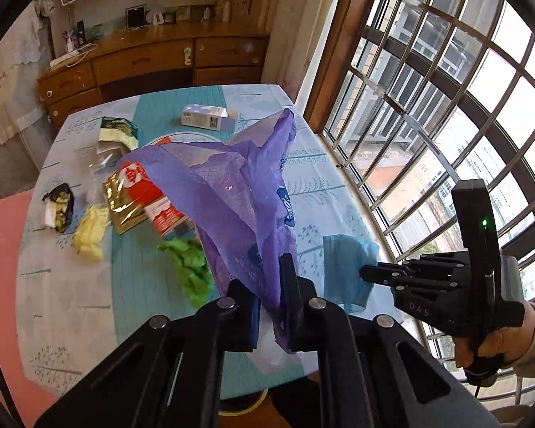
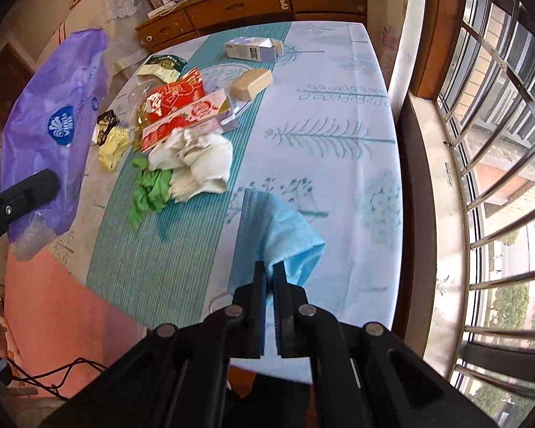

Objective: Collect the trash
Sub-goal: 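Lift the purple bag with the left gripper while the right gripper lifts the blue mask, then open both grippers over the bin to drop the purple bag and mask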

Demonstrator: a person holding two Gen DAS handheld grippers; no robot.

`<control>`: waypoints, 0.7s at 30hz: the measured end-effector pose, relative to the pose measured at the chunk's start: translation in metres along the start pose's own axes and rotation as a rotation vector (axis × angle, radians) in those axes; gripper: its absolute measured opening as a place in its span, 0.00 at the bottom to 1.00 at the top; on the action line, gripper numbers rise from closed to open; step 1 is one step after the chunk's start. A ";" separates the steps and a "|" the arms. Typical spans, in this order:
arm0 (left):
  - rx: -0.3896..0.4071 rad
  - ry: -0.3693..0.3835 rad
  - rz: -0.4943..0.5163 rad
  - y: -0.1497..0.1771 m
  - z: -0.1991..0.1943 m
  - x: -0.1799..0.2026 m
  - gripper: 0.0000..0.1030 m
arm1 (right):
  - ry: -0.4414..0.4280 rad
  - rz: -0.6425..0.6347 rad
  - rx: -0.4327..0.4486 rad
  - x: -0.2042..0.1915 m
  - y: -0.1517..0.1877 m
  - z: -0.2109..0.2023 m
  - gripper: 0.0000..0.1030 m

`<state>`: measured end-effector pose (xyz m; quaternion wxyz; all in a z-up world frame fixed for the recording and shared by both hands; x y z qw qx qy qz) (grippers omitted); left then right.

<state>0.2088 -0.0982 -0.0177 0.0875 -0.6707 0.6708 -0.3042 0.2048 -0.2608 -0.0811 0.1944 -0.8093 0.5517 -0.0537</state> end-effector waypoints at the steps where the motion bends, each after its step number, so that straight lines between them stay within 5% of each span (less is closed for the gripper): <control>1: 0.011 0.000 0.005 0.013 -0.013 -0.010 0.07 | -0.001 0.010 -0.003 -0.011 0.008 -0.003 0.03; 10: 0.027 -0.022 0.008 0.135 -0.086 -0.099 0.07 | -0.007 -0.012 -0.072 -0.136 0.083 0.003 0.03; 21: -0.132 -0.075 -0.051 0.254 -0.060 -0.151 0.07 | -0.015 -0.032 -0.203 -0.204 0.149 0.049 0.03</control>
Point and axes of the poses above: each gripper's, at about its wrist camera, not at the fingertips, and z roughly the way its jaws point, x to its right, y to its underside, the point moved 4 cm from there along z, roughly the way its jaws point, and after that the axes turned 10 degrees about -z, right-handed, at the moved point
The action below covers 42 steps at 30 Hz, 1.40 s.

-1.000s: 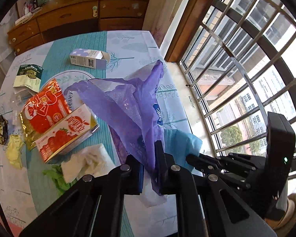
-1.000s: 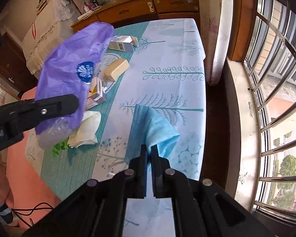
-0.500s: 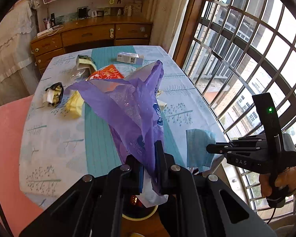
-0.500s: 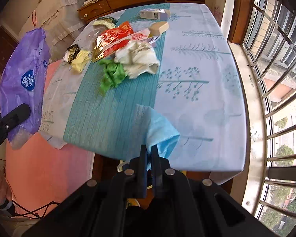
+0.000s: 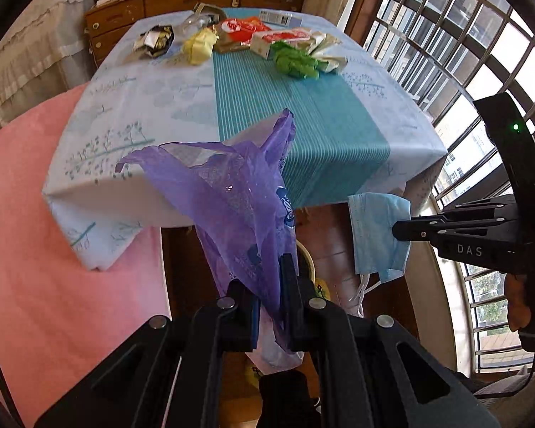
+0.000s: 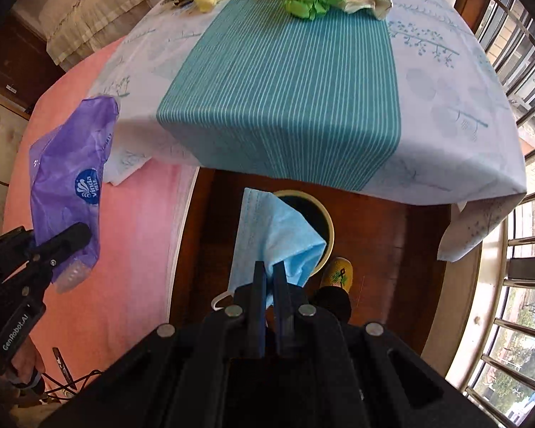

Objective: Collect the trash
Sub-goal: 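Open both grippers over the bin to drop the purple bag and mask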

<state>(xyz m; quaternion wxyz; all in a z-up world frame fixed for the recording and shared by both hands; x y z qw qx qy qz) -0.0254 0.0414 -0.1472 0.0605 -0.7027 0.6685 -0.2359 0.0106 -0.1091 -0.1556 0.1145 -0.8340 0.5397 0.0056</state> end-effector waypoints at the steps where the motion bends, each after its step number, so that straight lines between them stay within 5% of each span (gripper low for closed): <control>1: -0.019 -0.002 -0.005 0.007 0.007 -0.002 0.07 | 0.000 0.002 -0.012 -0.002 0.004 0.007 0.03; 12: -0.157 -0.020 -0.062 0.049 0.110 -0.018 0.07 | 0.021 0.030 -0.096 -0.004 0.040 0.107 0.03; 29: -0.318 -0.038 -0.107 0.105 0.361 -0.045 0.11 | 0.034 0.076 -0.094 0.069 0.033 0.322 0.04; 32: -0.312 -0.056 -0.105 0.106 0.381 -0.051 0.26 | 0.027 0.067 -0.119 0.077 0.026 0.348 0.05; 34: -0.297 -0.067 -0.105 0.108 0.385 -0.055 0.50 | -0.006 0.084 -0.148 0.080 0.023 0.358 0.06; 36: -0.263 -0.075 -0.115 0.108 0.383 -0.057 0.84 | -0.026 0.093 -0.157 0.081 0.021 0.364 0.17; 39: -0.253 -0.054 -0.145 0.107 0.378 -0.063 0.85 | -0.035 0.094 -0.147 0.079 0.019 0.364 0.43; 42: -0.245 -0.070 -0.167 0.103 0.368 -0.067 0.85 | -0.054 0.130 -0.154 0.077 0.021 0.360 0.44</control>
Point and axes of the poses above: each gripper's, at about its wrist camera, not at the fingertips, and z roughly the way its jaws point, x to its right, y to its underside, the point moved 4 cm from there along z, roughly the way its jaws point, and after that the axes turned 10 degrees about -z, right-handed, at the moved point
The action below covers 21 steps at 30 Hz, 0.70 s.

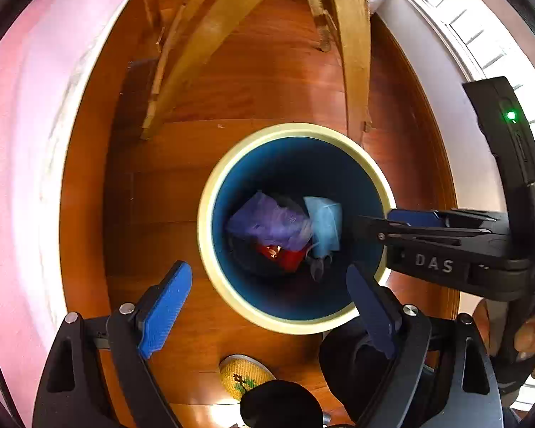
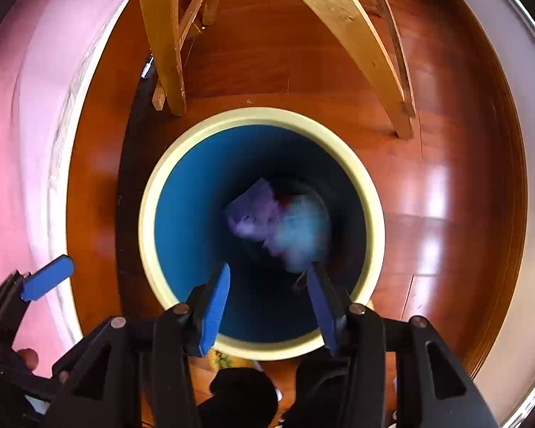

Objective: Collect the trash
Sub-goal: 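Open both grippers over the bin to drop the purple bag and mask, then raise both tools from the bin back toward the table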

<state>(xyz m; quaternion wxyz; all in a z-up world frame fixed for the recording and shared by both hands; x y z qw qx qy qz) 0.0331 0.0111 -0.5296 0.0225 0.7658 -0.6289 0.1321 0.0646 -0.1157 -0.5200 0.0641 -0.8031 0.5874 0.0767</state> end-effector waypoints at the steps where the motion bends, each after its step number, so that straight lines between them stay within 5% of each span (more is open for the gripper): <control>1: 0.005 0.000 -0.010 0.002 -0.006 -0.001 0.85 | -0.007 0.017 -0.002 0.000 0.001 -0.002 0.44; 11: 0.072 0.076 -0.111 -0.003 -0.099 0.005 0.85 | -0.015 0.094 0.014 -0.024 0.020 -0.074 0.44; 21: 0.175 0.106 -0.070 -0.003 -0.236 0.024 0.85 | 0.046 0.008 0.045 -0.075 0.035 -0.188 0.44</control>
Point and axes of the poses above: each gripper's, at about its wrist camera, not at the fingertips, and z roughly the way its jaws point, x to its right, y to its underside, the point moved 4 cm from there along z, roughly the way its jaws point, and after that the axes turned 10 degrees about -z, right-handed, at the moved point
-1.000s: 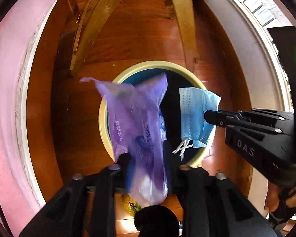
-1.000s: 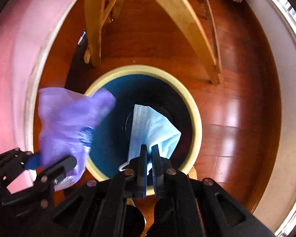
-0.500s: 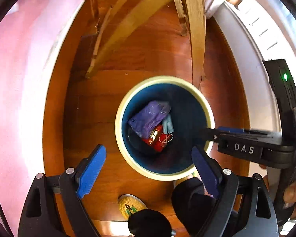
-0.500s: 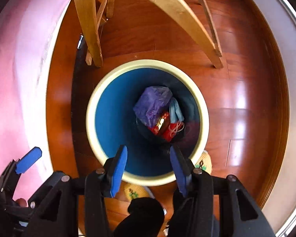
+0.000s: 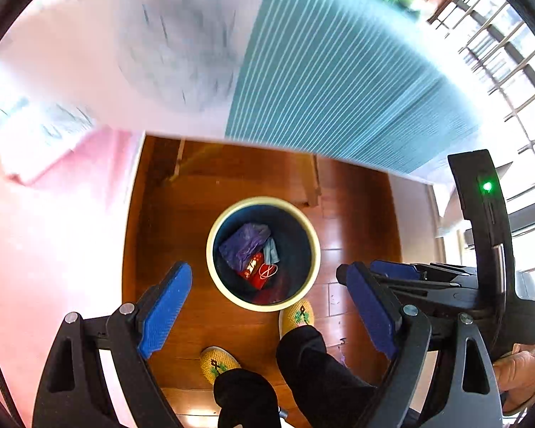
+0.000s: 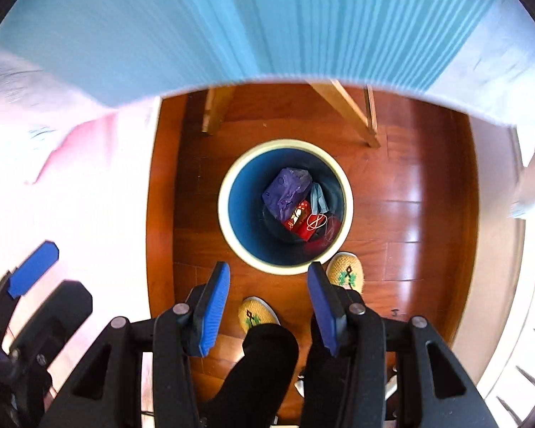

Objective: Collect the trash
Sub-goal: 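Raise both tools from the bin back toward the table, then grasp the white tissue with the right gripper while the left gripper grasps the green leaves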

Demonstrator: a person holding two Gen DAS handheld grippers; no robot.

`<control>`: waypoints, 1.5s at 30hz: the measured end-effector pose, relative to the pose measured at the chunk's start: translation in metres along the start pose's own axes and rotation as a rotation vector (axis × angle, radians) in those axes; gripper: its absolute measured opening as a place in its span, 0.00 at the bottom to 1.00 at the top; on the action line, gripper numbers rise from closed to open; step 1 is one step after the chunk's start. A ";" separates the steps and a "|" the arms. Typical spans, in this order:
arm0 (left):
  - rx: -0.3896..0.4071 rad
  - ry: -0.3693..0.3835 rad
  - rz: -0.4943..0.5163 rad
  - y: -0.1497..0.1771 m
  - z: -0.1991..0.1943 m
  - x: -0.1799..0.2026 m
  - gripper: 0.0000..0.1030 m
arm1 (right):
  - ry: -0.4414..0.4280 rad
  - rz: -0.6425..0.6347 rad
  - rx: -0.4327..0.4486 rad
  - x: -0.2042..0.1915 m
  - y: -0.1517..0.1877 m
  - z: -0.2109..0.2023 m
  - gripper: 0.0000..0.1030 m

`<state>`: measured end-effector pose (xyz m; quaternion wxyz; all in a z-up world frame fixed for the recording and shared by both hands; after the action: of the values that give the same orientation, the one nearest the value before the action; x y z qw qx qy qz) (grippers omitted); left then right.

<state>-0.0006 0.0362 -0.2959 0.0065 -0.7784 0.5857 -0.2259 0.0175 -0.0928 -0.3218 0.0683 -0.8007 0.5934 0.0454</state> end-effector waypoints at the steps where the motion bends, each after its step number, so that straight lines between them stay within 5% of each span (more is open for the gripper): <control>1: 0.009 0.002 0.005 -0.002 -0.012 0.002 0.85 | 0.004 -0.013 0.004 -0.004 0.002 -0.012 0.44; 11: 0.167 -0.034 0.063 -0.029 -0.131 0.017 0.85 | 0.031 -0.072 0.110 -0.020 0.004 -0.131 0.44; 25: 0.426 -0.052 0.225 -0.108 -0.238 0.078 0.85 | 0.107 0.076 0.444 0.023 -0.041 -0.271 0.44; 32: 0.420 -0.064 0.272 -0.134 -0.230 0.103 0.85 | 0.094 0.143 0.535 0.043 -0.065 -0.299 0.44; 45: 0.299 -0.103 0.074 -0.226 -0.145 0.114 0.77 | -0.068 0.104 0.413 0.096 -0.170 -0.249 0.46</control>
<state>0.1770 0.0391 -0.0647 0.1606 -0.7571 0.5728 -0.2699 0.2057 -0.1754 -0.0816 0.2485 -0.7360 0.6279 -0.0470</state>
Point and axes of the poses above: each gripper's, at about its wrist camera, not at the fingertips, and z roughly the way its jaws point, x to its right, y to its underside, the point moved 4 cm from there along z, roughly the way its jaws point, and after that the axes turned 10 degrees about -z, right-handed, at the moved point
